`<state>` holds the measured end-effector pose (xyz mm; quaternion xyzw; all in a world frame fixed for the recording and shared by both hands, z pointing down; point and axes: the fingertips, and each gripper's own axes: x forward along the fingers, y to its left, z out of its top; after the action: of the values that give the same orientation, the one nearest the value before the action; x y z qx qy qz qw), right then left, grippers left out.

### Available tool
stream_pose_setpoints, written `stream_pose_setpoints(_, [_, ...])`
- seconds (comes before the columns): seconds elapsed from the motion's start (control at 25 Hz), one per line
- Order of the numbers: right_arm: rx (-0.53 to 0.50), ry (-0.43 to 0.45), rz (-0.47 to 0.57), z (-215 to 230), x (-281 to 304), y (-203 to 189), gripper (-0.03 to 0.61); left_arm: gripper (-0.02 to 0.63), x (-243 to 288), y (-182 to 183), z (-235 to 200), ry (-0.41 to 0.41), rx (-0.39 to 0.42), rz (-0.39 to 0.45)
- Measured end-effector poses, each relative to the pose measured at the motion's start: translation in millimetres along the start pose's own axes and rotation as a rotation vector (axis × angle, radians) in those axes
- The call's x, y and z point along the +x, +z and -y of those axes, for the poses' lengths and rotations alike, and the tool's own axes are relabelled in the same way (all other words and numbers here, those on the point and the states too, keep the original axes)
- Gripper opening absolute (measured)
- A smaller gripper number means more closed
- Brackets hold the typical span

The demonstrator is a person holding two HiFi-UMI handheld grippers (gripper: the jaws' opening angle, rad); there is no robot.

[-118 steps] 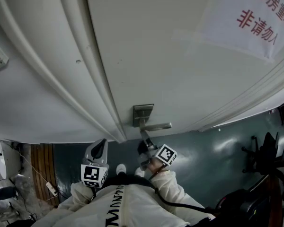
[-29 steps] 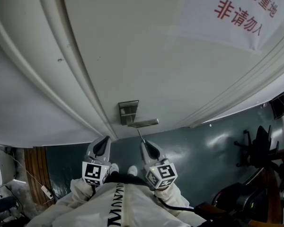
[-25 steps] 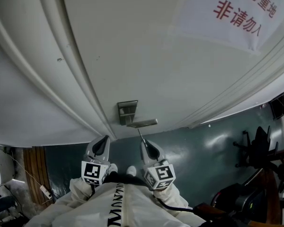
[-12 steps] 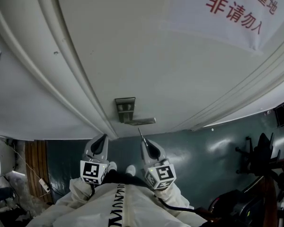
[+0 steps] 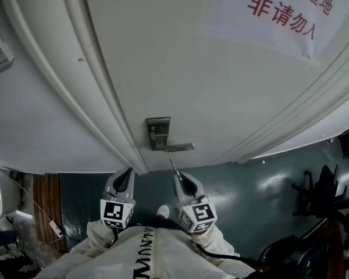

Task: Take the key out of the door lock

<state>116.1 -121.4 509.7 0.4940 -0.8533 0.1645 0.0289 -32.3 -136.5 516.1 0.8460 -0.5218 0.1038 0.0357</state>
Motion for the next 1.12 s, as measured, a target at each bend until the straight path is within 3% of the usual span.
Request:
stream_pose_setpoints(0.68, [-0.058, -0.074, 0.039, -73, -26, -6, 0.024, 0.000, -67, -3, -14, -0.072, -0.025, 0.080])
stream_pose_setpoints(1.12, [-0.066, -0.133, 0.066, -138, -77, -33, 0.025, 0.000, -147, -23, -11, -0.108, -0.034, 0.103])
